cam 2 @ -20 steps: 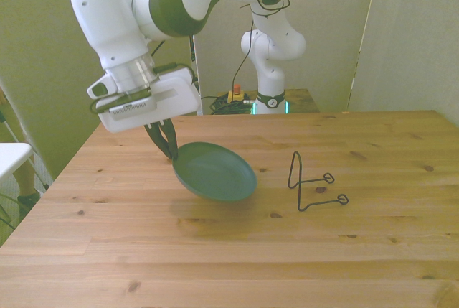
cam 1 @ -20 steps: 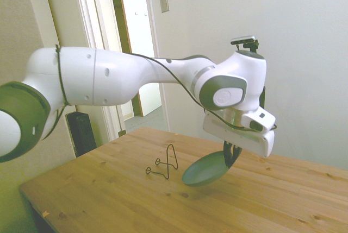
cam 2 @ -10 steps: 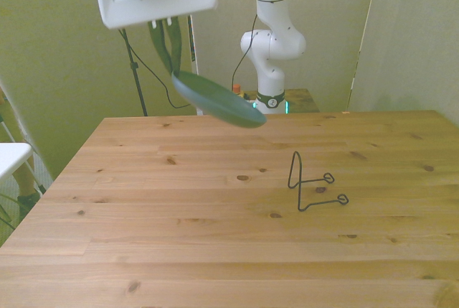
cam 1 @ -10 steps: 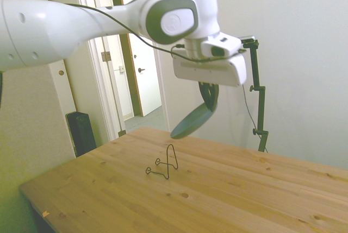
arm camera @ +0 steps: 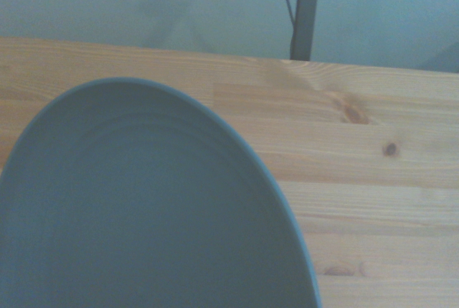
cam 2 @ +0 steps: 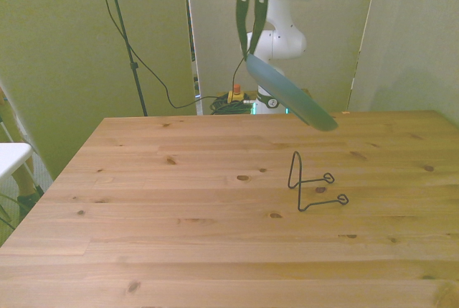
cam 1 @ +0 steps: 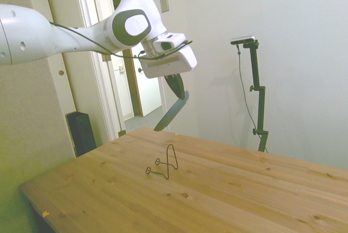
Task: Load the plate
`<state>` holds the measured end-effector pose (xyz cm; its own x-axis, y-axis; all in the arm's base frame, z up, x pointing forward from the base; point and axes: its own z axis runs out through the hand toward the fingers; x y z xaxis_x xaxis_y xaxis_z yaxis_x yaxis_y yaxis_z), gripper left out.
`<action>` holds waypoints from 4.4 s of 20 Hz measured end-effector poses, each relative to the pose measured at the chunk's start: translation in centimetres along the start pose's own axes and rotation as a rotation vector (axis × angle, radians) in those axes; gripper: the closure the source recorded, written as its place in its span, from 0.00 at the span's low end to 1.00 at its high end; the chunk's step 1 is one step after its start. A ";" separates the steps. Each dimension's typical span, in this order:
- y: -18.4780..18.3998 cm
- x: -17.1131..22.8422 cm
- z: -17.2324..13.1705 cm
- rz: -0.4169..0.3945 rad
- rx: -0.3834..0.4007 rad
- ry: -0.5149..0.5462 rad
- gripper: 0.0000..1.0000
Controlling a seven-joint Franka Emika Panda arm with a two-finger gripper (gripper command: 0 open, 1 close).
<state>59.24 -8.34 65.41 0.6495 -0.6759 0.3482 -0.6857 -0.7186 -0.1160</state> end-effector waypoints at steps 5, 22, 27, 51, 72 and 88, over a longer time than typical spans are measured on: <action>-4.1 -5.1 1.3 -0.044 -0.060 0.078 1.00; -8.3 -14.9 7.8 -0.084 -0.233 0.343 1.00; -8.9 -17.0 9.1 -0.110 -0.261 0.400 1.00; -10.2 -21.2 10.2 -0.125 -0.276 0.594 1.00; -8.9 -23.0 11.2 -0.188 -0.344 0.789 1.00; -7.5 -22.4 14.0 -0.233 -0.399 0.802 1.00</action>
<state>54.43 9.89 45.50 0.4656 -0.0986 0.8795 -0.7253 -0.6119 0.3154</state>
